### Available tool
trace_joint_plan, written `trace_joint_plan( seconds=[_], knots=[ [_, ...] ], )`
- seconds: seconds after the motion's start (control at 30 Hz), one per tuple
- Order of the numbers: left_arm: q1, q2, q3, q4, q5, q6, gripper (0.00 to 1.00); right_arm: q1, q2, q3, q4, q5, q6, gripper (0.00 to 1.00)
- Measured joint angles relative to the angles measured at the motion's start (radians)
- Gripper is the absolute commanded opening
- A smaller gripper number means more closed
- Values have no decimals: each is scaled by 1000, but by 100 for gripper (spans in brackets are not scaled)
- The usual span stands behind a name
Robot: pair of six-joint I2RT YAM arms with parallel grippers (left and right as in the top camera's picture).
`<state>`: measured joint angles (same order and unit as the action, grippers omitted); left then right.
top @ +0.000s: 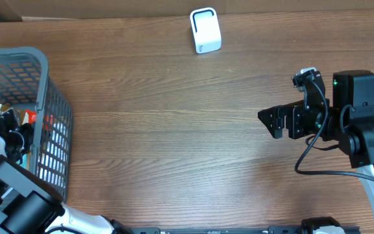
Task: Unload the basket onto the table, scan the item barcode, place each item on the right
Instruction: 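Reach the left gripper into the basket and grasp the red-ended spaghetti pack, then lift the spaghetti pack out and lay it on the table center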
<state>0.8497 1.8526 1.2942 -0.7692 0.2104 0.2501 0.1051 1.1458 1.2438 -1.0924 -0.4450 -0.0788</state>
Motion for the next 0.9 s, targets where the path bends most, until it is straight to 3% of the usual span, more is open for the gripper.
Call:
trace_joint_plan(
  seconds=[0.43, 0.53, 0.6, 0.7, 0.77, 0.9],
  knots=[
    [-25, 24, 42, 0, 61, 16, 78, 0, 0, 0, 0, 0, 1, 100],
    [-26, 33, 27, 22, 68, 15, 72, 0, 0, 0, 0, 0, 0, 100],
    [-26, 46, 21, 27, 69, 14, 59, 0, 0, 0, 0, 0, 1, 100],
    [-26, 80, 11, 26, 87, 24, 24, 0, 0, 0, 0, 0, 1, 100],
    [-31, 78, 12, 24, 95, 44, 7, 0, 0, 0, 0, 0, 0, 100],
    [-39, 68, 19, 13, 95, 45, 4, 0, 0, 0, 1, 0, 1, 100]
  ],
)
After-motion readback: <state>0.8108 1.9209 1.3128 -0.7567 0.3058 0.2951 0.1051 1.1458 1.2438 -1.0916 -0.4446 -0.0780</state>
